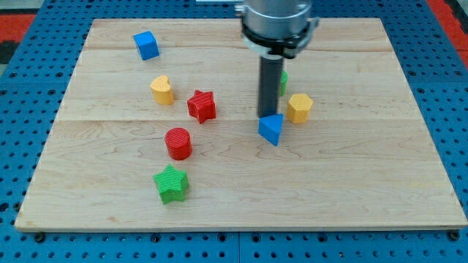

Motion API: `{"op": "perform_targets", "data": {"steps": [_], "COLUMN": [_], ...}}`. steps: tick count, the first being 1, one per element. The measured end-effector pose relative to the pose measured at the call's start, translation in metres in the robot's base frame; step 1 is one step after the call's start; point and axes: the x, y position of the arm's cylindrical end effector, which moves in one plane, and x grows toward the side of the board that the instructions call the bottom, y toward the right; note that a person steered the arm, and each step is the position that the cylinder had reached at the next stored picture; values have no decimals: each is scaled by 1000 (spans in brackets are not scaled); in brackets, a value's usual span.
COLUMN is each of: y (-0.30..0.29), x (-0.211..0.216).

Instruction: Push the blue triangle to the top right of green star

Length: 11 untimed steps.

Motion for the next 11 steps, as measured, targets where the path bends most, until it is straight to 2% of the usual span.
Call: {"op": "perform_targets", "data": {"steps": [1, 2, 4, 6, 7, 8, 9, 11], "y": [55, 41, -46, -23, -64, -114, -124, -131], "x": [-10, 11, 41, 12, 13, 18, 22, 61]}}
